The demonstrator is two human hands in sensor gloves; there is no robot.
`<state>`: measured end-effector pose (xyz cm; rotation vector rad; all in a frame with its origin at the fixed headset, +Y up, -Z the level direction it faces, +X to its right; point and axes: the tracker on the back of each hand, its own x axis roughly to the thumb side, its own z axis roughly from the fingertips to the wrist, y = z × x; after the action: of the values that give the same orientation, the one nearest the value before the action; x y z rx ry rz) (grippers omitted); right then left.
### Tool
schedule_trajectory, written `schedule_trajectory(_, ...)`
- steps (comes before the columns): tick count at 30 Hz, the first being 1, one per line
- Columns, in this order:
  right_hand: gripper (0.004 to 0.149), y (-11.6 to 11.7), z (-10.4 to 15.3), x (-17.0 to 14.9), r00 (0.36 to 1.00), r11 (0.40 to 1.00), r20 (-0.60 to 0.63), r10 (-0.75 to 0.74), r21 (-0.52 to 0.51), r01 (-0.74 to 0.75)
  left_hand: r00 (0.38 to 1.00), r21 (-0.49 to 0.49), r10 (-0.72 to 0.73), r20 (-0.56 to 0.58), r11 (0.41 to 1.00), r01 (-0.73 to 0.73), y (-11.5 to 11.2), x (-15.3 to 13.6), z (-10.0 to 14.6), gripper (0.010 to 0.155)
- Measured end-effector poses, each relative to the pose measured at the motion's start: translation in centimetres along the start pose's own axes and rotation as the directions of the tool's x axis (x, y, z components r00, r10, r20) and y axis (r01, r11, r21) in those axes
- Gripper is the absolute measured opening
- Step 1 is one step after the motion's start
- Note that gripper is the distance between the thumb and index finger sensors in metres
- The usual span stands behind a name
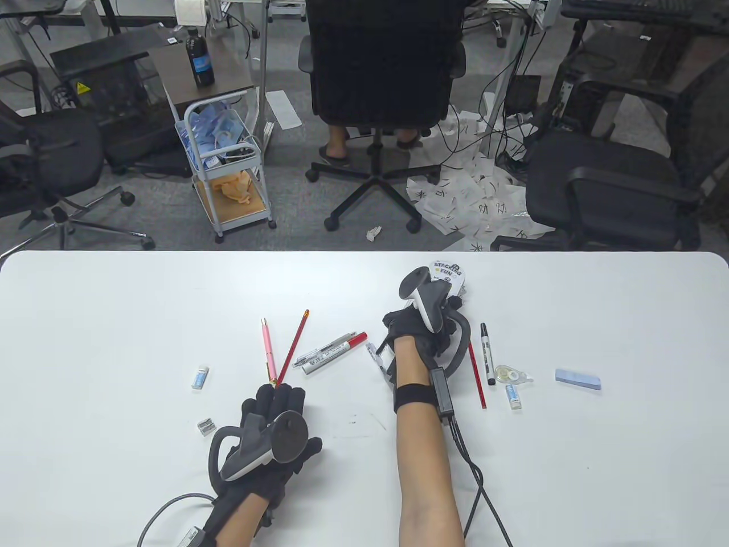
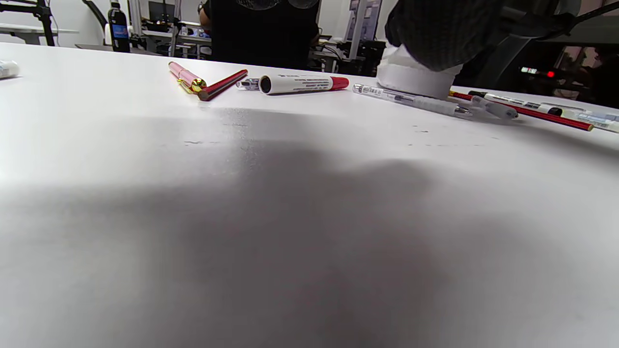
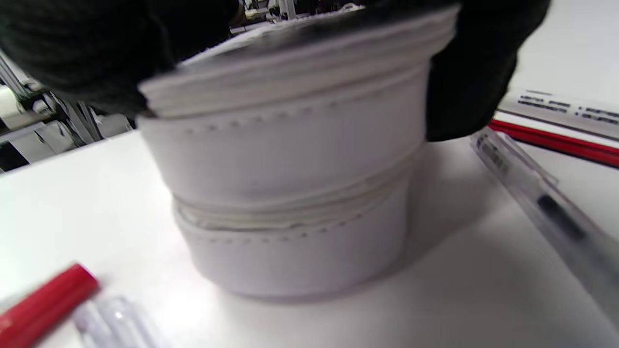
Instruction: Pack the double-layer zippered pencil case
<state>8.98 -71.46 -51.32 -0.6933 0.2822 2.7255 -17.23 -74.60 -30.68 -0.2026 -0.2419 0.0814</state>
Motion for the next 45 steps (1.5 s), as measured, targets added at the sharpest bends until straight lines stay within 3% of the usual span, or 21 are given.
schedule_trajectory(3, 0.103, -1.8, 1.2, -1.0, 0.987, 0.997, 0.148, -0.069, -0.033, 0.075, 1.0, -0.011, -0.013, 0.008, 1.0, 0.013, -0.1, 0.2, -0.1, 0.09)
schedule_trajectory(6, 0.1, -3.9, 2.7, -2.7, 0.938, 0.993, 0.327, -0.112, 0.004, 0.116, 1.0, 0.012, -0.007, 0.027, 1.0, 0.007, 0.4, 0.3, 0.1, 0.089)
schedule_trajectory(9, 0.097, -5.9, 5.7, -5.1, 0.799, 0.983, 0.575, -0.176, 0.065, 0.17, 0.999, 0.031, 0.009, 0.033, 0.999, -0.01, 0.9, 0.2, 0.4, 0.088)
schedule_trajectory(10, 0.097, -6.1, 6.2, -5.5, 0.78, 0.983, 0.599, -0.181, 0.086, 0.162, 0.999, 0.035, 0.009, 0.032, 0.999, -0.01, 1.0, 0.1, 0.4, 0.088)
schedule_trajectory(12, 0.099, -6.2, 8.8, -6.9, 0.629, 0.971, 0.744, -0.226, 0.221, 0.088, 0.999, 0.054, 0.0, 0.033, 0.999, -0.002, 1.5, 0.1, 0.7, 0.087)
schedule_trajectory(14, 0.099, -5.5, 11.5, -8.0, 0.548, 0.954, 0.797, -0.256, 0.3, 0.009, 0.999, 0.067, 0.005, 0.033, 0.998, -0.008, 1.8, 0.0, 0.9, 0.086)
schedule_trajectory(17, 0.094, -3.6, 15.8, -9.4, 0.394, 0.974, 0.911, -0.121, 0.185, -0.128, 0.999, 0.09, 0.034, 0.012, 0.995, -0.035, 2.2, -0.5, 1.1, 0.082)
schedule_trajectory(20, 0.093, -1.5, 18.1, -9.9, 0.375, 0.96, 0.924, -0.078, 0.171, -0.22, 0.997, 0.1, -0.032, -0.077, 0.994, 0.04, 2.0, -1.0, 1.0, 0.075)
schedule_trajectory(23, 0.091, 0.6, 19.2, -10.2, 0.338, 0.954, 0.941, -0.026, 0.125, -0.273, 0.989, 0.046, -0.094, -0.11, 0.994, 0.1, 1.4, -1.6, 0.7, 0.072)
schedule_trajectory(27, 0.075, 3.0, 19.0, -10.8, 0.303, 0.947, 0.952, -0.046, 0.138, -0.29, 0.999, 0.101, -0.004, -0.053, 0.995, 0.01, 1.9, -2.6, 0.8, 0.067)
schedule_trajectory(29, 0.077, 4.0, 18.5, -11.2, 0.321, 0.921, 0.946, -0.042, 0.162, -0.355, 0.996, 0.127, 0.085, -0.001, 0.988, -0.084, 1.9, -2.8, 0.9, 0.064)
schedule_trajectory(32, 0.089, 4.0, 18.6, -11.0, 0.33, 0.897, 0.944, 0.008, 0.14, -0.42, 0.991, 0.068, 0.113, 0.076, 0.991, -0.118, 1.3, -2.4, 0.5, 0.061)
schedule_trajectory(34, 0.09, 4.1, 19.1, -10.8, 0.301, 0.891, 0.949, 0.089, 0.06, -0.451, 0.991, 0.018, 0.053, 0.126, 0.998, -0.055, 0.9, -1.6, 0.1, 0.06)
schedule_trajectory(37, 0.09, 4.0, 19.3, -10.8, 0.293, 0.887, 0.953, 0.08, 0.066, -0.457, 0.983, -0.034, 0.001, 0.182, 0.999, 0.005, 0.2, -0.7, -0.1, 0.061)
schedule_trajectory(40, 0.086, 3.9, 19.0, -11.0, 0.299, 0.899, 0.953, 0.038, 0.099, -0.427, 0.953, -0.21, 0.121, 0.278, 0.976, -0.062, -1.1, -0.4, -0.5, 0.073)
schedule_trajectory(41, 0.085, 3.9, 18.9, -11.1, 0.303, 0.903, 0.952, 0.031, 0.104, -0.418, 0.95, -0.239, 0.158, 0.27, 0.967, -0.093, -1.2, -0.7, -0.6, 0.078)
schedule_trajectory(45, 0.083, 4.0, 18.6, -11.0, 0.314, 0.9, 0.949, 0.024, 0.117, -0.42, 0.89, -0.367, 0.403, 0.213, 0.877, -0.309, -2.2, -1.9, -1.1, 0.075)
